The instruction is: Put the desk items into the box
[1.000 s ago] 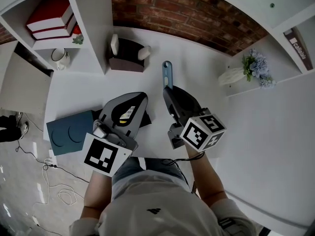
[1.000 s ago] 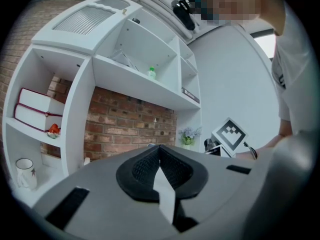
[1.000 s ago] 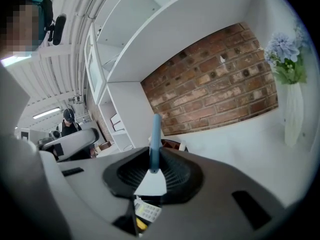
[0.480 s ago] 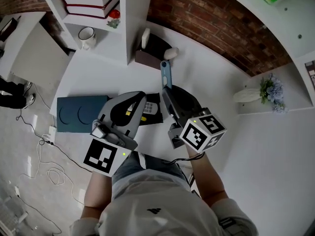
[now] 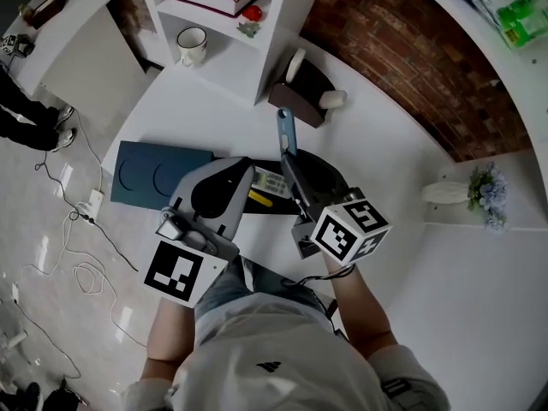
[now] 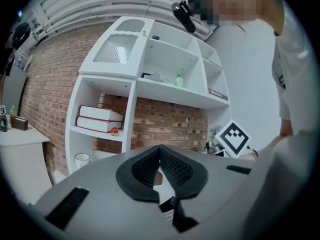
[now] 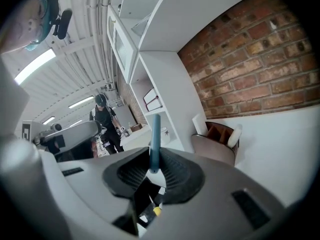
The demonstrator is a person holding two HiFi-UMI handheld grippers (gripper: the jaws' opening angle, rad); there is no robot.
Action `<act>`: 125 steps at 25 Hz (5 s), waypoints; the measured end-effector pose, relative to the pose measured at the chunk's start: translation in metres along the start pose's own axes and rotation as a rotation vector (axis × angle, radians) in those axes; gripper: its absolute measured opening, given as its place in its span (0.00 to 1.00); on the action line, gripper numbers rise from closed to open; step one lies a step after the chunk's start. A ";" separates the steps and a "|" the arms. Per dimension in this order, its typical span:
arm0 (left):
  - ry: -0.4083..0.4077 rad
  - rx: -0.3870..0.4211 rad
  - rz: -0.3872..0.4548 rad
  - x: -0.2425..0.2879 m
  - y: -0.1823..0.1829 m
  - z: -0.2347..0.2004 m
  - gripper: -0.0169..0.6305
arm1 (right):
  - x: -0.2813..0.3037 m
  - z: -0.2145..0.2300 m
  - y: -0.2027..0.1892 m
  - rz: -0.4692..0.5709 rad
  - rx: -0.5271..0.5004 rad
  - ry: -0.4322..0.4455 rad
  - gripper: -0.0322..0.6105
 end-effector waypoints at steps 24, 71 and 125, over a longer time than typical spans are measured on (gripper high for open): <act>0.060 -0.038 -0.012 -0.022 -0.019 -0.016 0.05 | 0.025 0.005 -0.105 -0.317 -0.033 -0.001 0.17; -0.146 0.011 0.015 0.027 0.011 0.003 0.05 | -0.013 -0.009 -0.020 -0.004 -0.109 -0.054 0.06; -0.559 0.091 0.003 0.096 0.026 0.100 0.05 | -0.132 -0.022 0.058 0.330 -0.257 -0.325 0.06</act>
Point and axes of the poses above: the fingertips, and each gripper's own axes: x forward along the fingers, z to its right, y out of its top, the point moved 5 cm from there along -x, backward along the fingers, and after that the axes turned 2 degrees about -z, right-handed, at the moved point
